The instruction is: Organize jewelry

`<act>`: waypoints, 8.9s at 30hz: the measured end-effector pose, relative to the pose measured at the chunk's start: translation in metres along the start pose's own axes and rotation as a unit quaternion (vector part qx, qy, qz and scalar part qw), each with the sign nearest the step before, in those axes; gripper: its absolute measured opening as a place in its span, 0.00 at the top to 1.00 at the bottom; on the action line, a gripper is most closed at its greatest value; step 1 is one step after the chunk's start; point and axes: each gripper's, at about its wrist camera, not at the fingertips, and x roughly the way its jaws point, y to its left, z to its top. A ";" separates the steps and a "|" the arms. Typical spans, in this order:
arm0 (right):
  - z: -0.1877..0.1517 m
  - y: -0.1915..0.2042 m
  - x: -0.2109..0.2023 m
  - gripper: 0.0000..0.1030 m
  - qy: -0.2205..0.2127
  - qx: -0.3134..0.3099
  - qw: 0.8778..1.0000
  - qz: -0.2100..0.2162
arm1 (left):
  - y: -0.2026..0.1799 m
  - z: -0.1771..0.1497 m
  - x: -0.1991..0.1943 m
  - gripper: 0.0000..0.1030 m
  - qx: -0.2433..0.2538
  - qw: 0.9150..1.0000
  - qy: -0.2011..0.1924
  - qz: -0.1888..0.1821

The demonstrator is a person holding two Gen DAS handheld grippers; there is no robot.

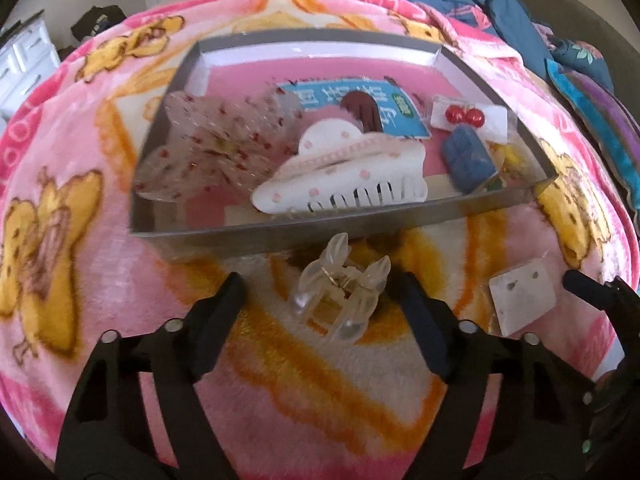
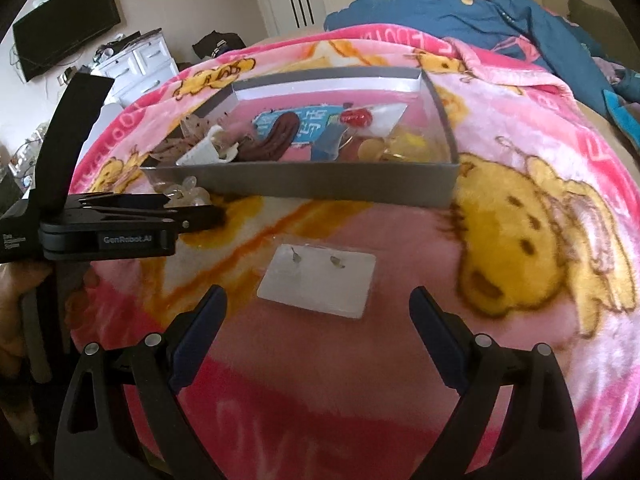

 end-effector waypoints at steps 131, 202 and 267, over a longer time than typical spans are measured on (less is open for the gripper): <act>0.107 0.013 -0.077 0.09 -0.122 -0.034 0.992 -0.002 | 0.042 0.055 -0.124 0.43 -0.073 0.987 -0.146 -0.003; -0.004 0.020 -0.090 0.04 -0.131 -0.001 0.991 -0.040 | 0.033 -0.083 -0.138 0.09 -0.061 0.982 -0.177 0.028; -0.008 0.031 -0.082 0.04 -0.116 -0.009 0.993 -0.032 | 0.031 -0.085 -0.134 0.09 -0.059 0.985 -0.157 0.026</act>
